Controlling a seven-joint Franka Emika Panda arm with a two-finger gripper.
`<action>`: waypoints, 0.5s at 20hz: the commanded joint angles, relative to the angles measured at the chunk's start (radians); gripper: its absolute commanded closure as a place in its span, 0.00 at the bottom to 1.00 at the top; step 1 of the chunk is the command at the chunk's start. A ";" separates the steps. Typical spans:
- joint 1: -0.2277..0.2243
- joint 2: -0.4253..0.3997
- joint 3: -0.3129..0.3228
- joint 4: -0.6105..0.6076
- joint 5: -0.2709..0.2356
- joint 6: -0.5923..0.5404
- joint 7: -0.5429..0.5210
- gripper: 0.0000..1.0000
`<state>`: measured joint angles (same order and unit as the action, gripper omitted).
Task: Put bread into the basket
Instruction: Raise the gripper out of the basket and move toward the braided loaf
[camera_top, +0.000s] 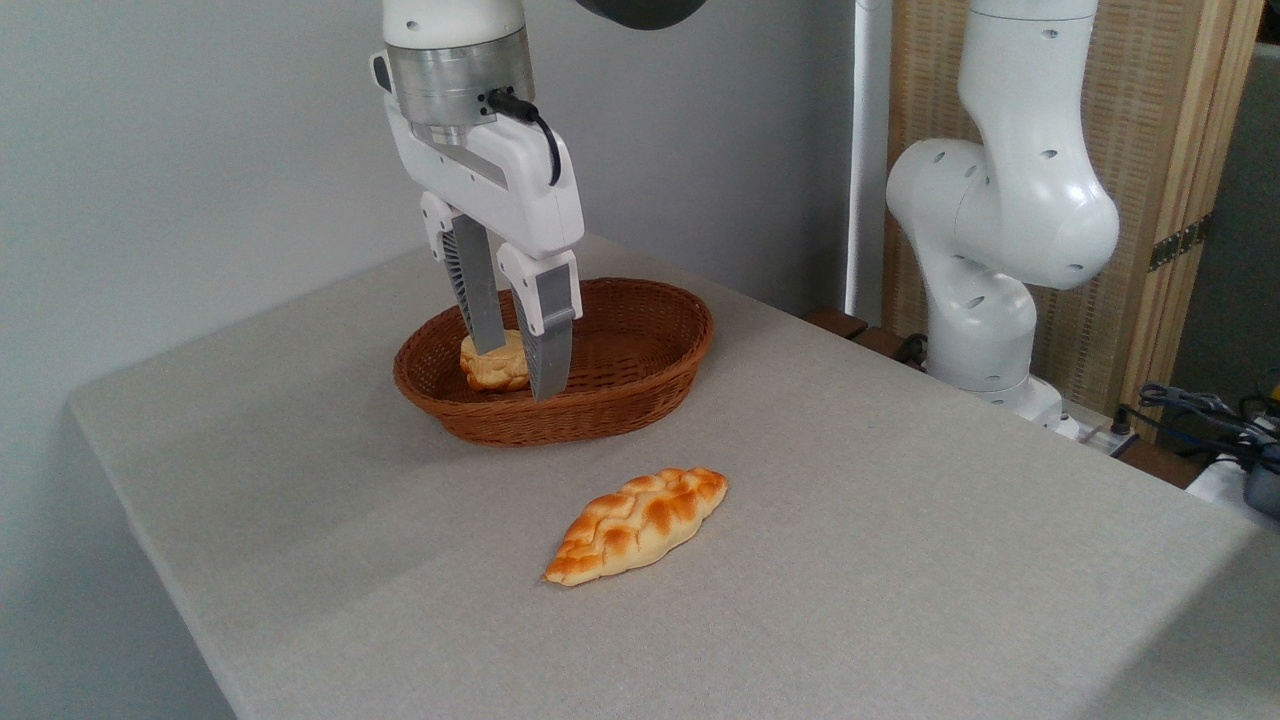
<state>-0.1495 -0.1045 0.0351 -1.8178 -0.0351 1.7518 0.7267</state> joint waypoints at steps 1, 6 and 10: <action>0.010 -0.004 -0.007 0.014 -0.002 -0.063 0.020 0.00; 0.008 -0.006 -0.006 0.011 -0.002 -0.061 0.019 0.00; 0.004 -0.044 -0.006 -0.044 -0.002 -0.061 0.022 0.00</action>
<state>-0.1493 -0.1086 0.0328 -1.8197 -0.0351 1.7138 0.7314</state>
